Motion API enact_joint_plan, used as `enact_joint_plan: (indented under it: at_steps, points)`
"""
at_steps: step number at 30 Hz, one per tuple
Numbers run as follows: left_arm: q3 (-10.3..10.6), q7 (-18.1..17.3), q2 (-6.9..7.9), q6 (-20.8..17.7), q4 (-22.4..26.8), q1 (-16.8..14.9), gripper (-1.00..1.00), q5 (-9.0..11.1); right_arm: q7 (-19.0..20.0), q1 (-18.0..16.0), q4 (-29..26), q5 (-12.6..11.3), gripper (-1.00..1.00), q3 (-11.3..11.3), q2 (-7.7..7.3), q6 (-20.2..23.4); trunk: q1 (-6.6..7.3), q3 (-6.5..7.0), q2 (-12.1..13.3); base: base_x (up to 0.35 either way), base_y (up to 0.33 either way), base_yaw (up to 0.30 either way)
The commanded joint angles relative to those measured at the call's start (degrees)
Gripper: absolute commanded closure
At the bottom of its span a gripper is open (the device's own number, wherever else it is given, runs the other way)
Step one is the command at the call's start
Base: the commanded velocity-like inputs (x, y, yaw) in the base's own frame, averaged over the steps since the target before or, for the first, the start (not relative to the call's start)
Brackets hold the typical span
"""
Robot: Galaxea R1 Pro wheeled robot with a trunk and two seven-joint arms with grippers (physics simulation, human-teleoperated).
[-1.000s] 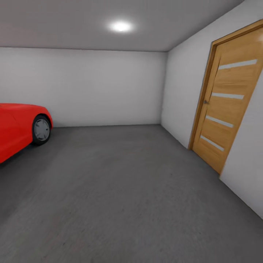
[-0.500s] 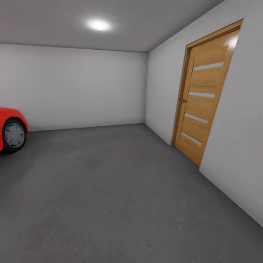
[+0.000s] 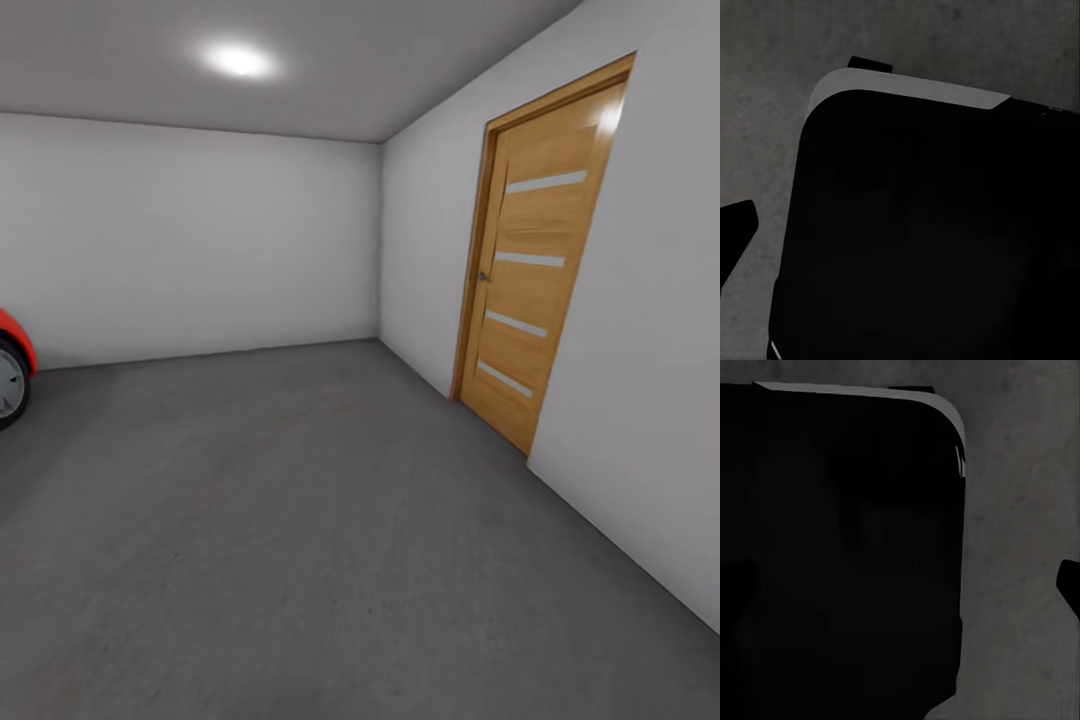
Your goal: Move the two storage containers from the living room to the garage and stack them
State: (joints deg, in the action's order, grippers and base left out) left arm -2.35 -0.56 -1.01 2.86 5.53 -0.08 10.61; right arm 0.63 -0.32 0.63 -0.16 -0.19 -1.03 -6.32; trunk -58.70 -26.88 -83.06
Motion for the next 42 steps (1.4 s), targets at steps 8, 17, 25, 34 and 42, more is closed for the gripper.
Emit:
enact_joint_plan:
  at_steps: [8,17,25,34,42]
  points:
    - [-0.2,-0.06,-0.04,0.04,0.0,-0.01,-1.0,0.29,-0.5,-0.03,0.07,-0.09,-1.0,0.1,0.07,-0.78,-0.03,-0.05,-0.02,0.32,-0.028,-0.001]
    - [-0.2,-0.06,0.02,0.04,0.0,-0.01,-1.0,0.29,-0.55,-0.05,0.07,-0.35,-1.0,0.04,0.06,-1.36,-0.03,-0.05,-0.02,0.321,-0.067,-0.001]
    - [-0.2,-0.06,0.13,0.08,0.0,-0.01,-1.0,0.29,-0.58,-0.03,0.07,-0.95,-1.0,-0.13,0.06,-2.49,-0.03,-0.05,-0.02,0.322,-0.006,-0.178]
    - [-0.2,-0.06,0.13,0.12,0.0,-0.01,-1.0,0.29,-0.55,-0.03,0.07,-0.47,-1.0,-0.01,0.06,-2.55,-0.03,-0.05,-0.02,0.323,0.036,-0.081]
    - [-0.2,-0.06,0.15,0.13,0.05,-0.01,-1.0,0.29,-0.55,-0.03,0.07,-0.23,-1.0,0.01,0.01,-2.63,-0.03,-0.05,-0.02,0.323,0.116,-0.002]
